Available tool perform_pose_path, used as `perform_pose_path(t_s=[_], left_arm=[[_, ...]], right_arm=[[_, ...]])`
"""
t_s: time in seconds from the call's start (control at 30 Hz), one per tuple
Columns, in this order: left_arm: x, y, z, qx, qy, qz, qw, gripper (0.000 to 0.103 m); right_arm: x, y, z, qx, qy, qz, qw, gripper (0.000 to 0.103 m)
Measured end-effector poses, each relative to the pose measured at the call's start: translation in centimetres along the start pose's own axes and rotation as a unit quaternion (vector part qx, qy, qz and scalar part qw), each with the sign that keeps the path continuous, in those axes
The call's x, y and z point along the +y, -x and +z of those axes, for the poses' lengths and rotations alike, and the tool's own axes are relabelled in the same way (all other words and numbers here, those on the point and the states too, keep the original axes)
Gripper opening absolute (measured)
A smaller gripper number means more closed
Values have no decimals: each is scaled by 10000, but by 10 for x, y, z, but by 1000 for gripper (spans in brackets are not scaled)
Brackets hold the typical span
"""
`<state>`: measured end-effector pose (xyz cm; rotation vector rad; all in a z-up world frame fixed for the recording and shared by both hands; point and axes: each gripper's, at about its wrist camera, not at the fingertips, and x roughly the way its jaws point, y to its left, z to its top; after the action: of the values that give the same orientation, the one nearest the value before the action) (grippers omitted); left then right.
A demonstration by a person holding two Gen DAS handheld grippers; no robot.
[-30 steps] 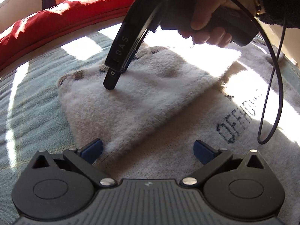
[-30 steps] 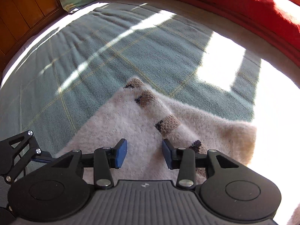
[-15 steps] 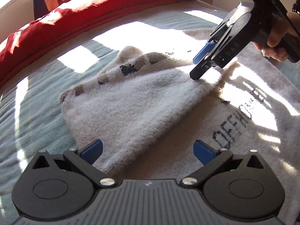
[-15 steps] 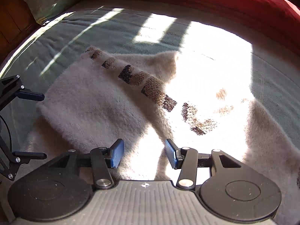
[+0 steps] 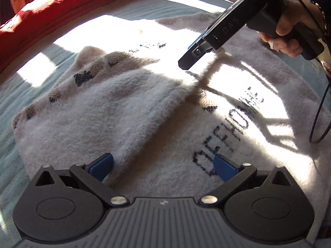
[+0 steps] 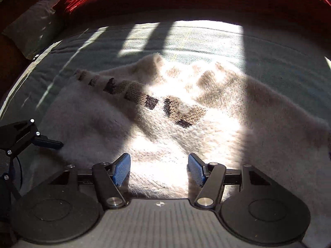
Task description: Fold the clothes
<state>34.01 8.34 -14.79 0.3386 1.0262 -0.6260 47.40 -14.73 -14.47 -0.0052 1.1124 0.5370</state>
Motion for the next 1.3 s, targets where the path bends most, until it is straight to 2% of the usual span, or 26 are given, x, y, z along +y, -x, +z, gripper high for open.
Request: perform_pose_path(t_s=[0.07, 0.17, 0.23, 0.3, 0.37, 0.43, 0.53, 0.63, 0.73, 0.83, 0.93, 0.97, 1.03, 1.07, 1.13, 1.23, 1.3], left_arm=[[1, 7, 5, 16, -40, -15, 10000, 102], [2, 16, 17, -335, -91, -14, 9994, 102], [5, 14, 27, -504, -64, -110, 9986, 102], [4, 4, 31, -441, 9, -274, 9987, 102], [3, -6, 34, -375, 84, -434, 9983, 102], [2, -13, 25, -148, 210, -483, 9985, 102], [0, -3, 15, -82, 198, -436, 9988, 102], [5, 12, 13, 2, 307, -483, 9984, 102], [18, 26, 17, -124, 473, -288, 9984, 102], [39, 35, 23, -222, 728, 48, 9971, 102], [62, 41, 28, -329, 1020, 405, 9934, 102], [71, 42, 30, -363, 1170, 448, 9915, 102], [89, 45, 36, -491, 1479, 456, 9867, 102], [93, 43, 43, -573, 1602, 336, 9848, 102], [102, 40, 56, -738, 1848, 88, 9800, 102], [105, 20, 87, -1042, 2239, -758, 9661, 102], [105, 2, 103, -1072, 2509, -1329, 9528, 102]], right_arm=[[-5, 11, -4, 48, -103, -106, 9999, 66], [-1, 24, 0, -122, -24, -119, 9999, 67], [8, 22, 7, -229, 206, 19, 9995, 68], [16, 16, 11, -218, 372, 136, 9990, 68], [23, 4, 9, -33, 501, 333, 9982, 68], [24, -4, 1, 197, 584, 393, 9973, 70], [19, 4, -17, 260, 592, 469, 9968, 72], [15, 16, -15, 249, 445, 571, 9971, 72], [18, 22, -4, -36, 426, 722, 9965, 73], [31, 9, 11, -210, 616, 844, 9943, 73], [41, -14, 14, -25, 675, 1047, 9922, 73], [42, -22, 10, 145, 626, 1065, 9922, 73], [43, -21, -3, 145, 649, 1077, 9920, 76], [44, -17, -10, 124, 681, 1109, 9914, 80], [46, -7, -19, 82, 737, 1006, 9922, 80], [54, 1, -21, 78, 877, 936, 9917, 80], [57, 1, -21, 87, 923, 905, 9916, 80]])
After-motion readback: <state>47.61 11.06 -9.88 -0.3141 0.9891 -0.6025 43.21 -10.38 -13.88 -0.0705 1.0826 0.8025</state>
